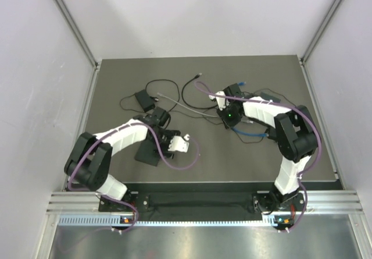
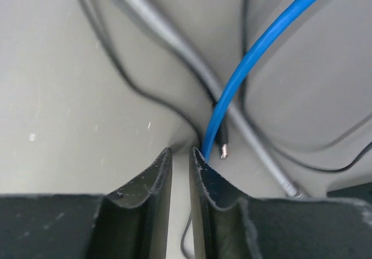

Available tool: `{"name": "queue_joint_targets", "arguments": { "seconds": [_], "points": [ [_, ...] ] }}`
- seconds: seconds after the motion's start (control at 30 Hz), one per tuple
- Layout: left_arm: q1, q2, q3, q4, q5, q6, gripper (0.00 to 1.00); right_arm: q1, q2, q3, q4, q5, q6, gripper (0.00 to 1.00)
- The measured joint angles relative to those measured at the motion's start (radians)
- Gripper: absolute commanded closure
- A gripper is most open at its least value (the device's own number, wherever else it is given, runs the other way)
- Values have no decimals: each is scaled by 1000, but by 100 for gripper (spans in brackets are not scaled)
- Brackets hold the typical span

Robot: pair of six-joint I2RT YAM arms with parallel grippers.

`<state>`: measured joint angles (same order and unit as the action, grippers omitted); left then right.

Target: Insert the plug into the switch port

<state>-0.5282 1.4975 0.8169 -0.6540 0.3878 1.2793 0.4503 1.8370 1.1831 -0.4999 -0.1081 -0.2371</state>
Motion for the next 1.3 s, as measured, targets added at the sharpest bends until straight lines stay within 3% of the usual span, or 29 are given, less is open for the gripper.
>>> {"name": "queue_joint_targets", "arguments": {
  "seconds": [0.07,0.2,0.27,0.6,0.93,1.1,1.3],
  "points": [
    [4,31,61,-27,23,-24,25,-7,-11,-1,-29,-35,-14,73],
    [3,99,251,-32,105,-141,26,-40,-90,-11,-85,-150,-22,46],
    [3,145,351,-7,148,-217,27,-84,-148,-10,-94,-202,-18,43],
    [3,410,530,153,172,-463,36,-202,-214,23,-111,-261,18,41],
    [7,576,643,232,93,-505,45,-290,-221,23,-148,-312,40,39],
    [8,626,715,233,99,-489,59,-292,-233,23,-156,-325,39,38],
    [2,673,799,153,120,-414,84,-292,-233,23,-170,-331,38,39]
  ]
}}
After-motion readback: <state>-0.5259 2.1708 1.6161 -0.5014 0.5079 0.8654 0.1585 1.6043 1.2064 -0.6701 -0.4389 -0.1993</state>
